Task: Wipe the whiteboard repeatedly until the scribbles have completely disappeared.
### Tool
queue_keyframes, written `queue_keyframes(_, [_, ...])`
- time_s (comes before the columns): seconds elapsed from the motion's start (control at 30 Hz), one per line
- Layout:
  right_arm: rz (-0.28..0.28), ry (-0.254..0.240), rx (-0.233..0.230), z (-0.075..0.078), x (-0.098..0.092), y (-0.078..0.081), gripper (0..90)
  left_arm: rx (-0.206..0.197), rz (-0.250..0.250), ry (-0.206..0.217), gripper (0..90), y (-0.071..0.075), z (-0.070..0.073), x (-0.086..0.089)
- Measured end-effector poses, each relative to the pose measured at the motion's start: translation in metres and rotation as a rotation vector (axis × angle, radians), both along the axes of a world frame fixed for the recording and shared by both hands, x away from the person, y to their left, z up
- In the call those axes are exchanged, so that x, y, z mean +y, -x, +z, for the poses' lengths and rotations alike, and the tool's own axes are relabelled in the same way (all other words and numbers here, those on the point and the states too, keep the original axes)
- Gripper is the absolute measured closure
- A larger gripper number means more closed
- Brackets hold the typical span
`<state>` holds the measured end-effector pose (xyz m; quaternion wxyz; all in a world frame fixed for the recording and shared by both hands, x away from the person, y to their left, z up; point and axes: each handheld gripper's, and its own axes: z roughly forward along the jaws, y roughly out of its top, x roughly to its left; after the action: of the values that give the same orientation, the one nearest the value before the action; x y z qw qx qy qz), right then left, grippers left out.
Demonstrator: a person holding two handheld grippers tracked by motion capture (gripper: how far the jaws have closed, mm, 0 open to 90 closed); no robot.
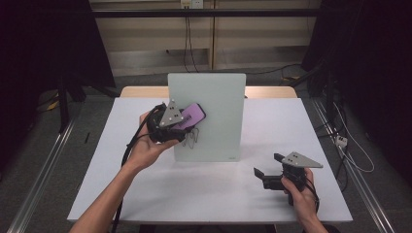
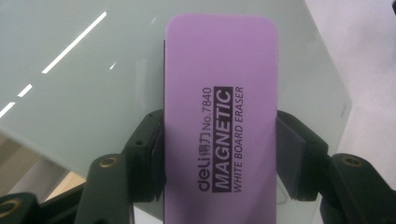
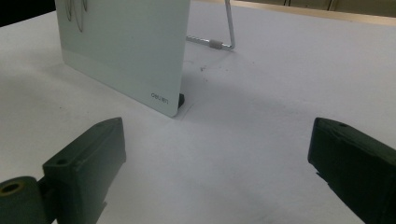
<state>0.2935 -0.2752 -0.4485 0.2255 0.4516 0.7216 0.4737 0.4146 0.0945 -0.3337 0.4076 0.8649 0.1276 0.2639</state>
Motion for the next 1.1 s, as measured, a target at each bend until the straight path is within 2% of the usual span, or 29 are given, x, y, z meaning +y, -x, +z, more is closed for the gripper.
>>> queue_keyframes(0.3, [0.000, 0.001, -0.002, 0.000, 0.000, 0.000, 4.3, 0.037, -0.043, -0.089, 41.3, 0.012, -0.028, -0.010])
queue_keyframes(0.4, [0.001, 0.000, -0.001, 0.000, 0.000, 0.000, 4.3, 0.048, -0.050, -0.091, 41.3, 0.013, -0.033, -0.010])
queue_keyframes(0.5, [0.001, -0.002, 0.001, 0.000, 0.001, 0.000, 4.3, 0.071, -0.049, -0.077, 41.3, 0.011, -0.031, -0.009])
queue_keyframes(0.67, [-0.001, -0.003, 0.004, 0.000, 0.000, 0.000, 4.3, 0.058, -0.023, -0.048, 41.3, 0.008, -0.021, -0.001])
queue_keyframes(0.87, [-0.001, -0.003, 0.003, 0.000, 0.000, 0.000, 4.3, 0.025, 0.035, 0.005, 41.3, -0.001, 0.003, 0.017])
queue_keyframes(0.97, [0.001, -0.001, 0.001, 0.000, 0.000, 0.000, 4.3, 0.017, 0.056, 0.027, 41.3, -0.004, 0.010, 0.023])
queue_keyframes(1.1, [0.003, -0.001, 0.001, 0.000, 0.001, 0.000, 4.3, 0.009, 0.060, 0.012, 41.3, -0.003, 0.007, 0.021])
